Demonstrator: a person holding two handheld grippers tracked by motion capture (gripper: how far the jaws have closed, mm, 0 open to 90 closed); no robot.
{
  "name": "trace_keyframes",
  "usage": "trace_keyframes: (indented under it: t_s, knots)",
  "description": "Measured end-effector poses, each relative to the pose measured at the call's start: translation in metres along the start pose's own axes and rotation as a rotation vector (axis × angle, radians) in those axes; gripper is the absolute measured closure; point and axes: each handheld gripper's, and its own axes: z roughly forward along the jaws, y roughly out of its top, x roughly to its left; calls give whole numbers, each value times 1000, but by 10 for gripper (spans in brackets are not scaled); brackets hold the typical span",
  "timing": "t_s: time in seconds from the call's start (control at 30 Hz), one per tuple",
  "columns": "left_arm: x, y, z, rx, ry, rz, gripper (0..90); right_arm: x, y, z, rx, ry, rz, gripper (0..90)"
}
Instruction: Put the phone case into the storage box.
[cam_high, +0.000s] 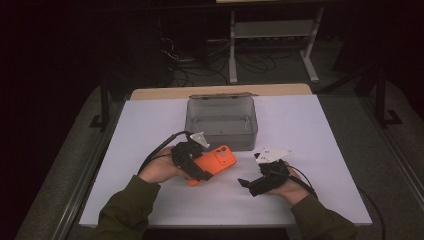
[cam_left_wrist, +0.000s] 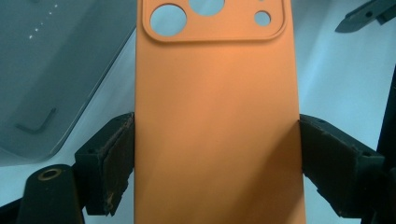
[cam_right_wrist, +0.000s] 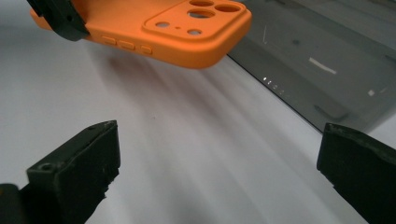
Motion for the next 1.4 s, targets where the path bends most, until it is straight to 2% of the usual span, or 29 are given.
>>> trace_keyframes:
  t_s: [0.9,1.07,1.27,1.4]
  knots:
    - [0,0,-1,-1,0,-1,160,7,20,41,9,32,-59,0]
    - [0,0,0,4,-1,3,160,8,19,42,14,7,-88,0]
    - [0,0,2,10,-2,5,160,10,19,40,9,-40,-153,0]
    - [0,0,1,8,-2,3,160,11,19,40,7,-56,-177,0]
